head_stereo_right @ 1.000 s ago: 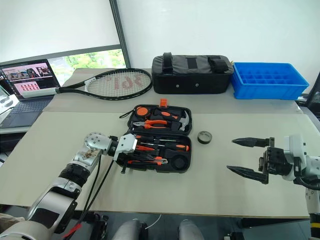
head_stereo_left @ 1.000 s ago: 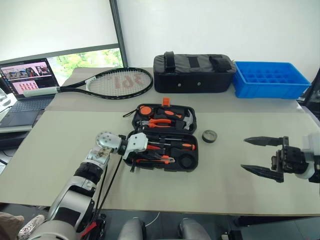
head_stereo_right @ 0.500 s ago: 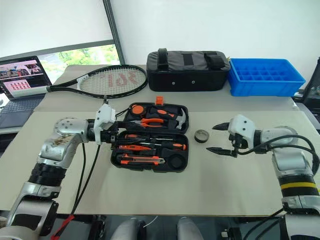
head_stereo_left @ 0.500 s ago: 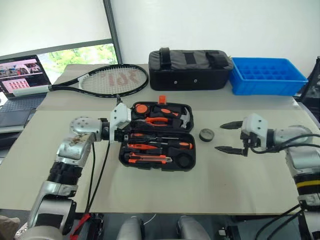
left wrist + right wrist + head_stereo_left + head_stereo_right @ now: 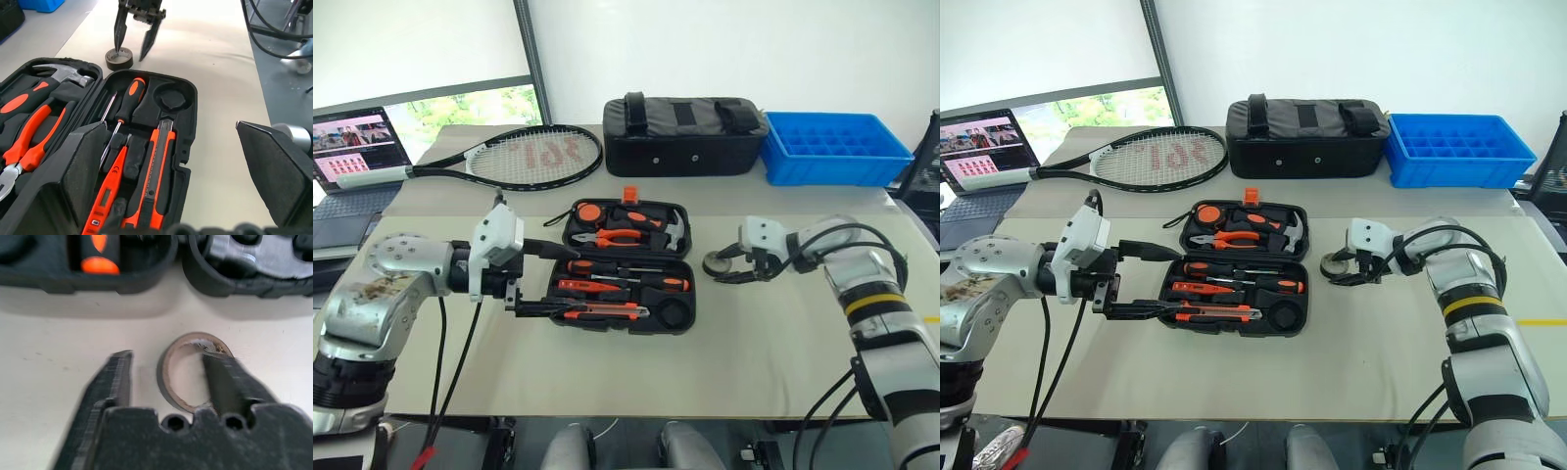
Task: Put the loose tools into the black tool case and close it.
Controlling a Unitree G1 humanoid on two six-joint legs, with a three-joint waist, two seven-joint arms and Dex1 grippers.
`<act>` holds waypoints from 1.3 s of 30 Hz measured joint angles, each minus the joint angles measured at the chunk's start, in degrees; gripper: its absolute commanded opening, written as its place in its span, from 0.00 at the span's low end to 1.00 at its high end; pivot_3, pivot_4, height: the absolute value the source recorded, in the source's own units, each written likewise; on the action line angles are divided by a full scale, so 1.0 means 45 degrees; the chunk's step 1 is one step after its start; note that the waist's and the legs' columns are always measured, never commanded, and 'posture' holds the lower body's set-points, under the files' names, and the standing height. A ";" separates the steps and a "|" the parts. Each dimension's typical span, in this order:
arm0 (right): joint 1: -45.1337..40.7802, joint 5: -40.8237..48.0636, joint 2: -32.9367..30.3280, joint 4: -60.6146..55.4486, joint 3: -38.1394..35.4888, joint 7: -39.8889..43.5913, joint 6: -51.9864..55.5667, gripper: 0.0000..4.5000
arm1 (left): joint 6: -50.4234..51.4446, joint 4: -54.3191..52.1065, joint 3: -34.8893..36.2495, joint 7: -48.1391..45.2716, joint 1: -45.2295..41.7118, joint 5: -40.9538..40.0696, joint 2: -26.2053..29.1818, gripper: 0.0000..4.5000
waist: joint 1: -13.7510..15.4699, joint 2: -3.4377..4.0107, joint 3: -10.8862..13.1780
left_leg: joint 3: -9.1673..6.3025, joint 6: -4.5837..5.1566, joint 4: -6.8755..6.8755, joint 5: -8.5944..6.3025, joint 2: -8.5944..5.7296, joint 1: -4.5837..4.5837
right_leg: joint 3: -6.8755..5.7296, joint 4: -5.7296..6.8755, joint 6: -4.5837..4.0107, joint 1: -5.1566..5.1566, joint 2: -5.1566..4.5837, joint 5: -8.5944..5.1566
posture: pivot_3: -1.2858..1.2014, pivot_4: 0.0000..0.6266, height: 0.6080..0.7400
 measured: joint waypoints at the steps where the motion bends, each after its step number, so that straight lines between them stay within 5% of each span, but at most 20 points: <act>1: -0.0096 -0.0058 0.0053 0.0228 0.0013 -0.0008 -0.0140 0.19 | 0.0045 -0.0109 0.0048 0.0109 0.0087 -0.0048 0.0002 1.00 | -0.0004 0.0000 0.0000 | 0.0001 0.0000 -0.0001 0.0000 0.0000 0.0002 | 0.0002 0.0000 0.0000 0.0000 -0.0002 0.0000 | 0.52 0.24 0.75; 4: -0.0262 -0.0210 0.0144 0.0603 0.0052 0.0047 -0.0448 0.02 | 0.0053 -0.0310 0.0089 0.0319 0.0502 -0.0077 0.0008 1.00 | -0.0020 0.0000 0.0000 | 0.0001 0.0000 -0.0003 0.0000 0.0001 0.0007 | -0.0001 0.0003 -0.0002 0.0000 -0.0001 0.0000 | 0.52 0.24 0.75; 16: -0.0366 -0.0372 0.0163 0.0446 -0.0009 0.0956 -0.0562 0.02 | -0.0007 -0.0357 0.0103 0.0551 0.0801 -0.0255 0.0150 1.00 | -0.0034 0.0002 0.0001 | 0.0003 -0.0002 -0.0003 0.0001 0.0001 0.0015 | 0.0002 0.0014 -0.0005 0.0000 -0.0001 0.0001 | 0.52 0.24 0.75; 31: 0.2875 0.2786 -0.0379 -0.9182 -0.0359 0.2764 0.5247 0.02 | -0.0477 -0.0069 0.0079 0.0355 0.0791 -0.0217 0.0359 1.00 | 0.0026 0.0004 0.0000 | -0.0002 -0.0002 0.0000 0.0001 0.0004 -0.0005 | -0.0009 0.0017 -0.0004 -0.0014 -0.0001 0.0000 | 0.52 0.24 0.75; 39: 0.3528 0.3106 -0.0654 -1.1142 0.0025 0.2649 0.6439 0.02 | -0.0598 0.0233 0.0079 0.0075 0.0885 -0.0199 0.0500 1.00 | 0.0005 0.0000 0.0001 | 0.0001 -0.0002 -0.0003 0.0001 0.0006 -0.0006 | -0.0012 0.0017 -0.0002 -0.0025 0.0002 -0.0002 | 0.52 0.24 0.75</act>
